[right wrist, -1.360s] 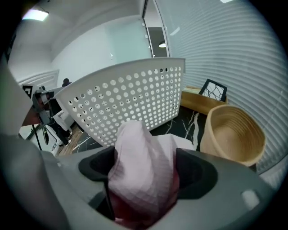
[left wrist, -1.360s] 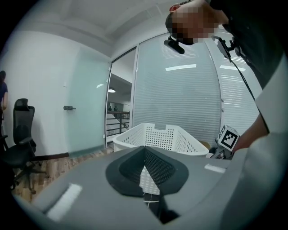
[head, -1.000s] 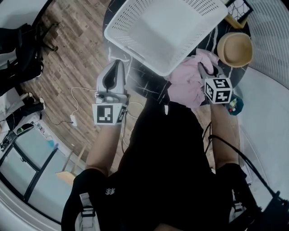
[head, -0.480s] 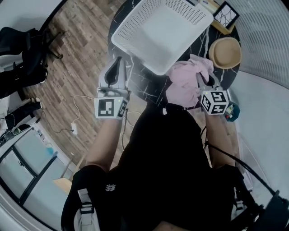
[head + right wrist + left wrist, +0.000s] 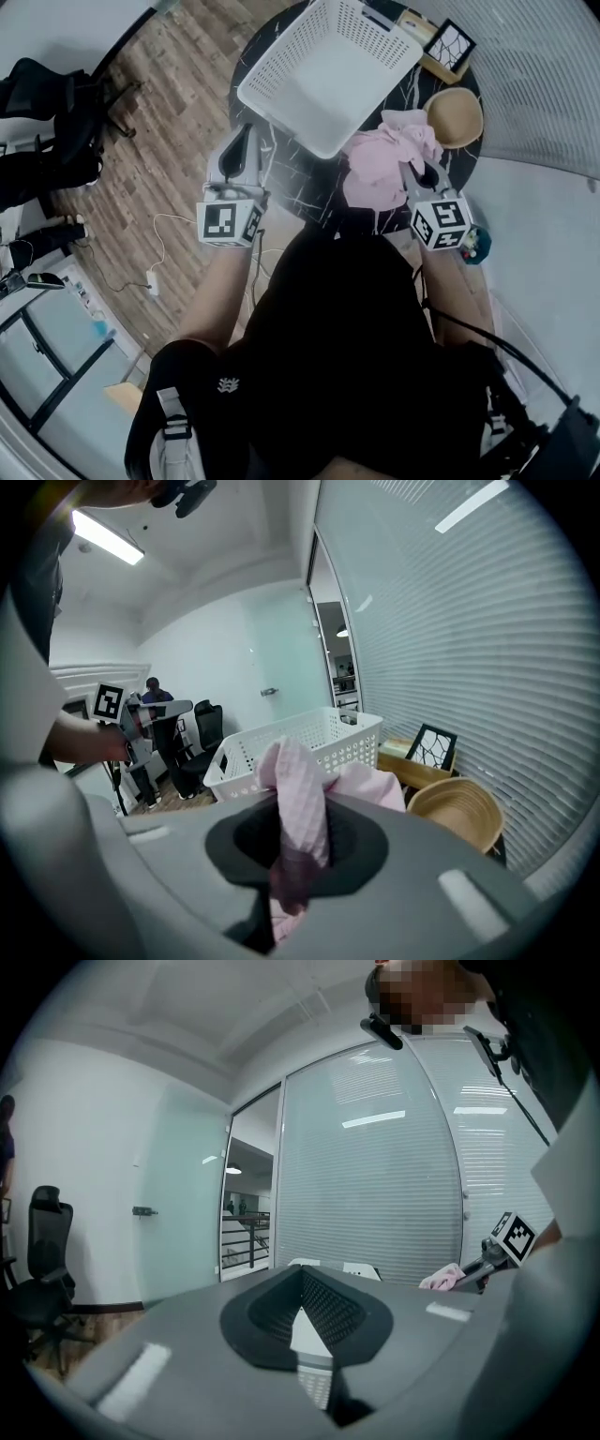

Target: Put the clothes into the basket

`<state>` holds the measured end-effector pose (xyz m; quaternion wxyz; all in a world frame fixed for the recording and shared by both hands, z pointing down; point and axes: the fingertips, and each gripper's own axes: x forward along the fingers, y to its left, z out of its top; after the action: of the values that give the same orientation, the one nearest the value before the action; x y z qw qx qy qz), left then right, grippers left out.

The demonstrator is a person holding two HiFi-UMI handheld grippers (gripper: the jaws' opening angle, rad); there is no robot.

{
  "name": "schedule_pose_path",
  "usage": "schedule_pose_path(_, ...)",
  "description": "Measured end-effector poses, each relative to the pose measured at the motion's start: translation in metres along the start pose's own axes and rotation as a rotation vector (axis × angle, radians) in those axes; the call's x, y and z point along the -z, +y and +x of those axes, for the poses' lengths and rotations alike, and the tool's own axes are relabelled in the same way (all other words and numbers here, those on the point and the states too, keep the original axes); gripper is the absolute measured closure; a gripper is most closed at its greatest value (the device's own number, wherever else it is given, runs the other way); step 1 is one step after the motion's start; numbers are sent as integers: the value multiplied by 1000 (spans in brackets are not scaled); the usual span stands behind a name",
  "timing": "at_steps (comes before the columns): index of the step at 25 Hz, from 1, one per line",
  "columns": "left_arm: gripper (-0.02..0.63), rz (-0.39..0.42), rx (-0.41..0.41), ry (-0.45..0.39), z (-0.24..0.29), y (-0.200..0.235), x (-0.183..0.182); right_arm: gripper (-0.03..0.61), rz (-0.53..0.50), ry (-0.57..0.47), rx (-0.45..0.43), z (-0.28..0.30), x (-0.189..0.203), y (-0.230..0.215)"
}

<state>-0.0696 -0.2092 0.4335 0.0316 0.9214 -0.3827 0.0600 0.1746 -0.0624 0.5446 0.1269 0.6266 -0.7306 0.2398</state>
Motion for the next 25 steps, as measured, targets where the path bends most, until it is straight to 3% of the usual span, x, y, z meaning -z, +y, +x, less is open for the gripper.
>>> schedule_pose_path(16,606,-13,-4,-111,-6,-2,-68,538,-97,-153,51,-53,-101,-7)
schedule_pose_path(25,606,1,-8,-149,-6,-3,-88,541,-127,-230,77,-61,-141,-25)
